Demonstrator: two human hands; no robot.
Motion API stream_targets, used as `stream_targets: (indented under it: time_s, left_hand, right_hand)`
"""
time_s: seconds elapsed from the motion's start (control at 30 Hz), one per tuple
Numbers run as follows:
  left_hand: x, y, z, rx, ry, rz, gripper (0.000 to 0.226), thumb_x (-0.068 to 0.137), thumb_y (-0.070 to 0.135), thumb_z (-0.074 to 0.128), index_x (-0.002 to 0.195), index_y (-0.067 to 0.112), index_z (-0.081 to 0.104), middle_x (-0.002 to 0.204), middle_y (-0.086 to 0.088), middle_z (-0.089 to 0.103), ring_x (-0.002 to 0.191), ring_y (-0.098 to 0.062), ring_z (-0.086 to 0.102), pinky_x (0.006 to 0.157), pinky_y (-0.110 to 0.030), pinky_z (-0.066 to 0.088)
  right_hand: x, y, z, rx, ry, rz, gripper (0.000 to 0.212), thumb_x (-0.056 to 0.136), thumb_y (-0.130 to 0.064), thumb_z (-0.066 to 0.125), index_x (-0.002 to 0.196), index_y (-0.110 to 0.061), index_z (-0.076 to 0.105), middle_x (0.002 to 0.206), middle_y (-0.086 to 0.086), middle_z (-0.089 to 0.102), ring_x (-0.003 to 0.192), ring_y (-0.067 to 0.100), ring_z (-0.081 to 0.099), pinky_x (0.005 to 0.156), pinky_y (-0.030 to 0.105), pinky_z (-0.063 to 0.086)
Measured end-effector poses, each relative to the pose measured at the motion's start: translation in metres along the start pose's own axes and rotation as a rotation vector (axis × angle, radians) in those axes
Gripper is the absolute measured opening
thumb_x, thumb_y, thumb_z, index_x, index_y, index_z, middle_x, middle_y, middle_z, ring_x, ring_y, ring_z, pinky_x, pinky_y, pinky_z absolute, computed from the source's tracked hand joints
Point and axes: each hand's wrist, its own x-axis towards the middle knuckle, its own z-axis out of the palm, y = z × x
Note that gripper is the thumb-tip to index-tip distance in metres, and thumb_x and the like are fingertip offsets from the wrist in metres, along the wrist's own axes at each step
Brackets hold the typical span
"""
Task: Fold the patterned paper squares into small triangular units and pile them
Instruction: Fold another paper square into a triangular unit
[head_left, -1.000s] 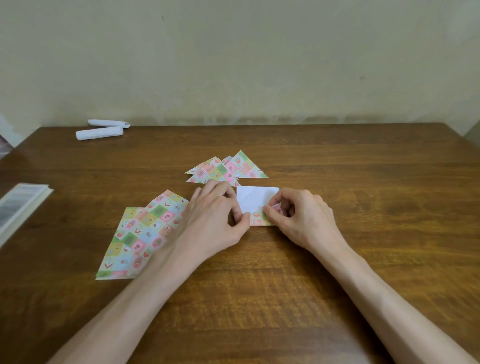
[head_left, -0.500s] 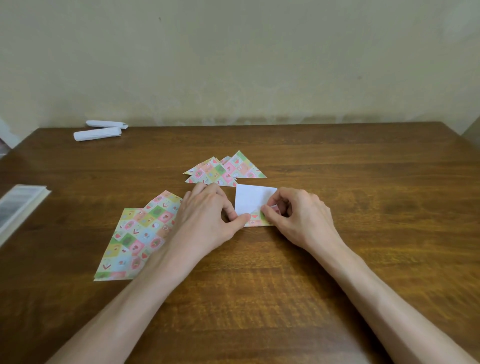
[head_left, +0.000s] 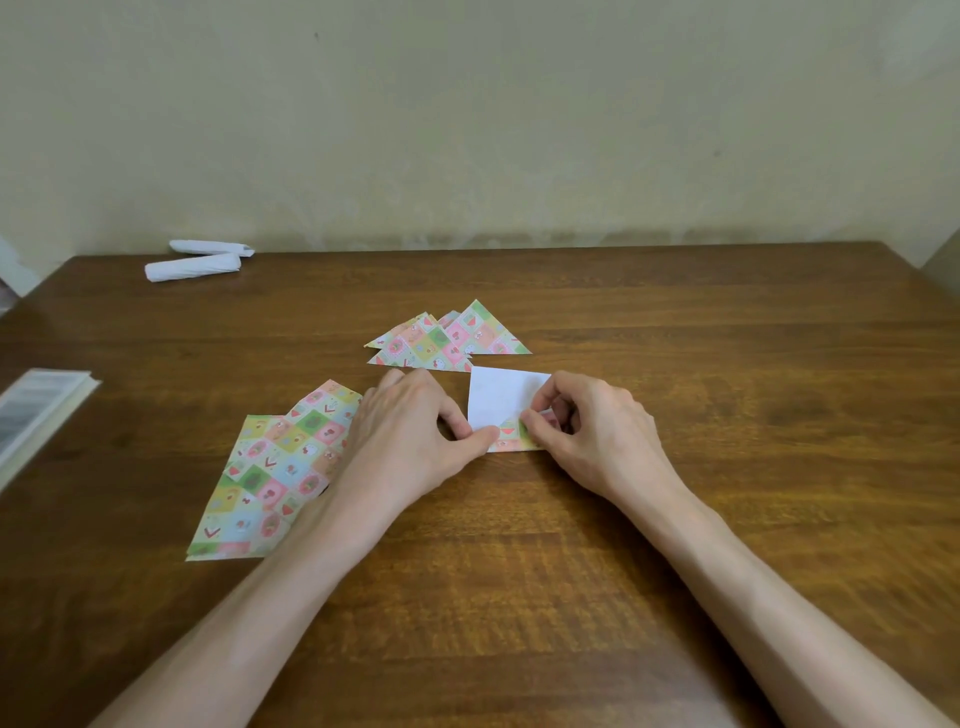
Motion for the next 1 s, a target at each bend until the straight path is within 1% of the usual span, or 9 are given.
stream_targets:
  time_s: [0.1, 0.23, 0.37, 0.5, 0.6, 0.67, 0.8, 0.9, 1.0]
  left_hand:
    - [0.0, 0.0, 0.001, 0.011, 0.01, 0.004, 0.032, 0.08, 0.067, 0.074, 0.065, 0.04, 0.063, 0.102, 0.015, 0.059, 0.11, -0.011, 0.048, 0.086, -0.029, 0.04]
    - [0.001, -0.003, 0.002, -0.004, 0.016, -0.007, 0.035, 0.079, 0.069, 0.074, 0.064, 0.039, 0.063, 0.104, 0.014, 0.059, 0.11, -0.011, 0.048, 0.087, -0.031, 0.042]
    - [0.002, -0.004, 0.003, -0.028, 0.0, -0.002, 0.031, 0.079, 0.067, 0.075, 0.07, 0.039, 0.065, 0.106, 0.014, 0.059, 0.111, -0.011, 0.047, 0.088, -0.032, 0.042]
    - [0.004, -0.009, 0.001, -0.116, -0.03, 0.069, 0.02, 0.081, 0.053, 0.081, 0.082, 0.04, 0.066, 0.104, 0.018, 0.054, 0.112, -0.009, 0.045, 0.092, -0.033, 0.041]
    - [0.004, -0.011, 0.0, -0.17, -0.079, 0.146, 0.011, 0.086, 0.043, 0.08, 0.089, 0.047, 0.07, 0.106, 0.018, 0.05, 0.114, -0.007, 0.042, 0.099, -0.031, 0.039]
    - [0.005, -0.013, 0.002, -0.197, -0.101, 0.199, 0.013, 0.089, 0.039, 0.078, 0.091, 0.05, 0.073, 0.104, 0.019, 0.047, 0.111, -0.006, 0.04, 0.099, -0.029, 0.036]
    - [0.008, -0.022, 0.003, -0.237, -0.125, 0.25, 0.02, 0.093, 0.03, 0.076, 0.098, 0.049, 0.077, 0.103, 0.019, 0.048, 0.11, -0.007, 0.039, 0.103, -0.031, 0.032]
    - [0.009, -0.024, 0.0, -0.233, -0.162, 0.25, 0.02, 0.097, 0.032, 0.07, 0.102, 0.05, 0.077, 0.105, 0.02, 0.049, 0.113, -0.005, 0.038, 0.103, -0.031, 0.029]
    - [0.009, -0.025, 0.001, -0.238, -0.167, 0.246, 0.016, 0.097, 0.039, 0.067, 0.101, 0.052, 0.076, 0.106, 0.021, 0.049, 0.114, -0.004, 0.037, 0.103, -0.033, 0.03]
  right_hand:
    - [0.0, 0.0, 0.0, -0.004, -0.001, 0.003, 0.015, 0.091, -0.044, 0.066, 0.088, -0.031, 0.061, 0.081, -0.014, 0.065, 0.08, 0.011, 0.061, 0.068, 0.033, 0.048]
    - [0.0, -0.001, -0.001, 0.003, -0.005, 0.005, 0.015, 0.091, -0.044, 0.066, 0.087, -0.031, 0.061, 0.082, -0.015, 0.065, 0.08, 0.01, 0.061, 0.067, 0.033, 0.046]
    - [0.001, 0.0, 0.0, 0.009, -0.005, 0.001, 0.015, 0.092, -0.045, 0.067, 0.088, -0.031, 0.062, 0.082, -0.015, 0.065, 0.079, 0.009, 0.06, 0.068, 0.033, 0.048]
    - [0.001, 0.0, 0.0, 0.013, -0.009, 0.002, 0.015, 0.091, -0.044, 0.067, 0.088, -0.03, 0.062, 0.082, -0.015, 0.066, 0.079, 0.01, 0.06, 0.07, 0.034, 0.05]
    - [0.001, 0.0, 0.0, 0.015, -0.01, -0.004, 0.014, 0.091, -0.043, 0.066, 0.088, -0.03, 0.062, 0.082, -0.015, 0.065, 0.078, 0.009, 0.059, 0.07, 0.034, 0.05]
    - [0.001, 0.0, 0.0, 0.014, -0.013, -0.001, 0.013, 0.091, -0.043, 0.066, 0.088, -0.03, 0.062, 0.082, -0.015, 0.065, 0.078, 0.009, 0.059, 0.071, 0.035, 0.051]
    - [0.0, 0.0, 0.0, 0.019, -0.007, -0.001, 0.013, 0.091, -0.042, 0.066, 0.088, -0.031, 0.062, 0.082, -0.014, 0.065, 0.079, 0.01, 0.06, 0.073, 0.037, 0.052]
    - [0.0, 0.0, 0.0, 0.015, -0.008, -0.006, 0.013, 0.091, -0.042, 0.066, 0.087, -0.03, 0.061, 0.081, -0.015, 0.064, 0.078, 0.011, 0.06, 0.073, 0.038, 0.054]
    - [0.0, 0.001, 0.0, 0.014, -0.007, -0.009, 0.014, 0.091, -0.043, 0.066, 0.088, -0.03, 0.061, 0.081, -0.015, 0.064, 0.078, 0.011, 0.06, 0.074, 0.039, 0.054]
